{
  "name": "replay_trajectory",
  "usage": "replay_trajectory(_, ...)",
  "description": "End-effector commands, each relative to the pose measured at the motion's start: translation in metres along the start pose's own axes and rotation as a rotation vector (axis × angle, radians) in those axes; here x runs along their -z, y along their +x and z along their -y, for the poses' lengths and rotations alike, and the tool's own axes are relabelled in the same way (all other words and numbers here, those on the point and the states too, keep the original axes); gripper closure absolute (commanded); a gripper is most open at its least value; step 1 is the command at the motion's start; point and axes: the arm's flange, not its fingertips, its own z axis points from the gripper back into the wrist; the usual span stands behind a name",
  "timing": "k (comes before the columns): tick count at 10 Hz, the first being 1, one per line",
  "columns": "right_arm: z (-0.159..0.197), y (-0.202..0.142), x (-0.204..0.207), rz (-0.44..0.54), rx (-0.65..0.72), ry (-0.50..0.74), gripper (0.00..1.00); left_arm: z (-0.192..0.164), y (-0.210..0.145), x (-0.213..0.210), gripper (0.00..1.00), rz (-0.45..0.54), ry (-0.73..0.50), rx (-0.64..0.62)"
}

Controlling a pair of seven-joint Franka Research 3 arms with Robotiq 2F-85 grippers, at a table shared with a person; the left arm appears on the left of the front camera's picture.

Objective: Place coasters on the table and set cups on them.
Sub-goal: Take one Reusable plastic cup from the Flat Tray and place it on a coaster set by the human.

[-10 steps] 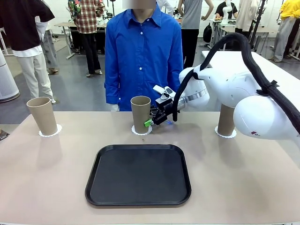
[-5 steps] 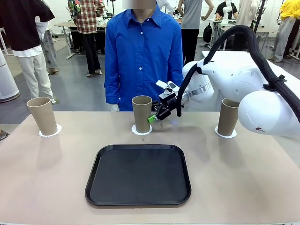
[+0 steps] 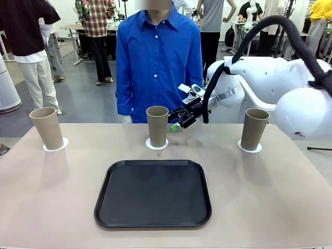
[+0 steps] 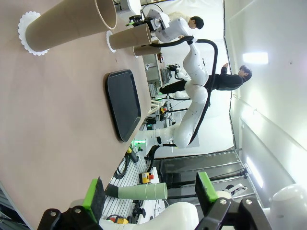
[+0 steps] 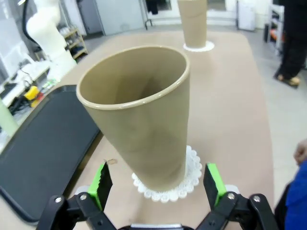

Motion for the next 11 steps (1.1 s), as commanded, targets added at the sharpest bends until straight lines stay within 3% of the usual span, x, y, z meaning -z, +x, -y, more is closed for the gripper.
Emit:
replay_trajectory(1,-0.05,0.024,-0.012,-0.122,0.137,-0.042,0.0,0.002,-0.001,0.0,0.0,0.004,0.002,0.002)
replay_trajectory(3,-0.089,0.062,-0.03,-0.262,0.365,-0.106,0.0,0.002,-0.001,0.0,0.0,0.004,0.002,0.002)
replay_trajectory(6,-0.151,0.129,-0.04,-0.476,0.591,-0.251,0.0,0.002,-0.001,0.0,0.0,0.004,0.002,0.002)
replay_trajectory(11,-0.217,0.228,-0.024,-0.725,0.823,-0.412,0.0,0.002,-0.001,0.0,0.0,0.004,0.002,0.002)
